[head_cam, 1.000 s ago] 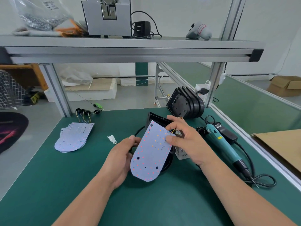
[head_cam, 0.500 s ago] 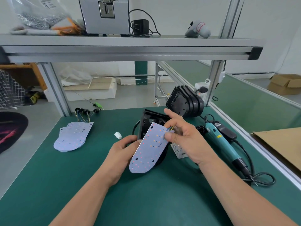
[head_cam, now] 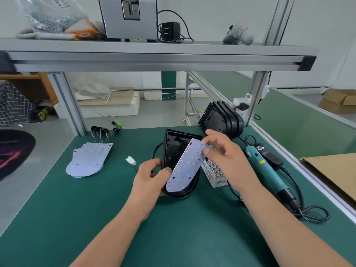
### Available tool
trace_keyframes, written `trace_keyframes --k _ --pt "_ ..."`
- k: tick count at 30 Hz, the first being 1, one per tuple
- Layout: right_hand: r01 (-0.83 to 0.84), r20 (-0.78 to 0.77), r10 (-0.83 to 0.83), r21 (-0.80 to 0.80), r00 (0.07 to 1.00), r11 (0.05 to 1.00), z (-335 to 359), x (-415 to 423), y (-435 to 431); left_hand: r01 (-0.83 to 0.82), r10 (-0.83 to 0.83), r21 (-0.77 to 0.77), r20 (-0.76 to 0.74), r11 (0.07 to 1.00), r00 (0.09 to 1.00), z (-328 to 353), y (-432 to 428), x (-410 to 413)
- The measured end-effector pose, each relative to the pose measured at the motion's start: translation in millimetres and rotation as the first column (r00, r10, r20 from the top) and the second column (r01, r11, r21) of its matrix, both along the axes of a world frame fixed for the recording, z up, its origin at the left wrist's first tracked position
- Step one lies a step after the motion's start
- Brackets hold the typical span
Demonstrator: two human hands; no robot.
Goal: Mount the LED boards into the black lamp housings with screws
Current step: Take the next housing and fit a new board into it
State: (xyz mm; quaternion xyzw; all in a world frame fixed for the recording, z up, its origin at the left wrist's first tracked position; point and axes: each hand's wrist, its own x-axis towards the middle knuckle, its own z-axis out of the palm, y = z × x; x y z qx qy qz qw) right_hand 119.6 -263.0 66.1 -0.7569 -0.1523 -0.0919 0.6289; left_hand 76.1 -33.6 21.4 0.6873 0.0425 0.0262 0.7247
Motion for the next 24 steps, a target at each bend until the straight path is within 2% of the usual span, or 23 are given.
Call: trace_keyframes --k 2,9,13,17,21,24 --pt "0.051 -0.038 -0.049 0.053 0.998 0.997 0 -2 10 -0.027 0.027 0.026 0.013 0.999 1.0 2 -3 -2" --pt "0.115 0.072 -0.11 -0.074 0.991 0.991 -10 0 32 -0.091 0.079 0.152 0.083 0.984 0.993 4 -6 -7" --pt "0.092 0.02 -0.091 -0.048 0.996 0.995 -13 5 32 -0.136 0.103 0.247 0.142 0.96 0.985 4 -3 -5" --pt "0.082 -0.088 -0.076 0.064 0.993 0.995 -11 12 21 -0.163 0.113 0.297 0.178 0.941 0.978 4 -2 -7" --pt "0.059 -0.131 -0.022 0.281 0.991 0.958 1 13 13 -0.245 0.182 0.313 0.218 0.918 0.959 7 0 -7" --pt "0.068 -0.185 -0.01 0.309 0.983 0.949 0 13 17 -0.304 0.241 0.315 0.223 0.899 0.945 5 2 -5"
